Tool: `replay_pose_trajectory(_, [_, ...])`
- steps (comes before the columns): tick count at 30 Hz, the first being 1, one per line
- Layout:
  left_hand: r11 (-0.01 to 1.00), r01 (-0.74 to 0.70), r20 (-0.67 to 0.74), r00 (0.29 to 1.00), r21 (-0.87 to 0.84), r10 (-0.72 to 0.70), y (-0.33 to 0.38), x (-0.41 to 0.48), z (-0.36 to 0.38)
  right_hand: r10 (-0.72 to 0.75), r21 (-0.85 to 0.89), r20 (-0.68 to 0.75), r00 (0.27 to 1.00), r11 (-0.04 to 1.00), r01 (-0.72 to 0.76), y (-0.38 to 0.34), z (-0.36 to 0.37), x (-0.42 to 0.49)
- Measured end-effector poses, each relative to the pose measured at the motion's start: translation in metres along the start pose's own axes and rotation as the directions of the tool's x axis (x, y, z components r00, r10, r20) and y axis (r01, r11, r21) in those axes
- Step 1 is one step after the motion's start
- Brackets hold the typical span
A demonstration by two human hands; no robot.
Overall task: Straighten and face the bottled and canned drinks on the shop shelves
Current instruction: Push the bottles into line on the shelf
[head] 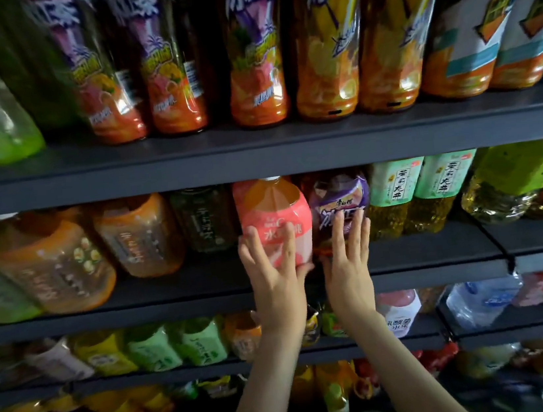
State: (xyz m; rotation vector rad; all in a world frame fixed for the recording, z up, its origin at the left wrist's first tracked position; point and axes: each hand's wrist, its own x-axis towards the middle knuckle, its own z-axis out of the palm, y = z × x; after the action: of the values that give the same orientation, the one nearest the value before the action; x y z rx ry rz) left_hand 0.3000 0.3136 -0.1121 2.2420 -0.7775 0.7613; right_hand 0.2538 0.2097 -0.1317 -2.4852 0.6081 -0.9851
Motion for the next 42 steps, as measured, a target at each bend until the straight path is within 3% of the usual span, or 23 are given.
replay_pose_trajectory(10, [0.996, -0.085, -0.018, 0.996, 0.008, 0.085, -0.009, -0.008, -0.007, -0.071, 0.037, -0.057, 0.996, 0.997, 0.073, -0.025, -0.011, -0.025])
replay_pose_trajectory(13, [0.997, -0.034, -0.021, 0.999, 0.076, 0.036, -0.028, -0.019, -0.019, -0.129, 0.094, -0.098, 0.987, 0.986, 0.138, -0.049, -0.005, -0.047])
replay_pose_trajectory(20, [0.959, 0.120, -0.025, 0.993, 0.256, -0.118, -0.098, -0.031, -0.055, -0.313, 0.064, 0.077, 0.947, 0.949, 0.309, -0.112, 0.025, -0.064])
replay_pose_trajectory(23, [0.947, 0.134, 0.025, 0.989, 0.291, -0.148, -0.135, -0.023, -0.060, -0.282, 0.067, 0.148, 0.948, 0.959, 0.275, -0.130, 0.051, -0.055])
replay_pose_trajectory(29, [0.962, 0.041, 0.120, 0.990, 0.270, -0.076, -0.182, -0.002, -0.058, -0.228, -0.074, 0.218, 0.949, 0.966, 0.249, -0.152, 0.092, -0.022])
replay_pose_trajectory(36, [0.979, -0.039, 0.078, 0.997, 0.199, 0.024, -0.195, 0.003, -0.052, -0.138, -0.120, 0.238, 0.962, 0.978, 0.170, -0.167, 0.110, -0.007])
replay_pose_trajectory(38, [0.974, -0.076, 0.106, 0.993, 0.215, 0.054, -0.200, 0.003, -0.053, -0.076, -0.106, 0.292, 0.954, 0.988, 0.111, -0.172, 0.112, -0.010])
replay_pose_trajectory(42, [0.974, -0.106, 0.141, 0.987, 0.199, 0.079, -0.199, 0.001, -0.070, -0.032, -0.081, 0.260, 0.965, 0.995, 0.054, -0.191, 0.110, -0.020])
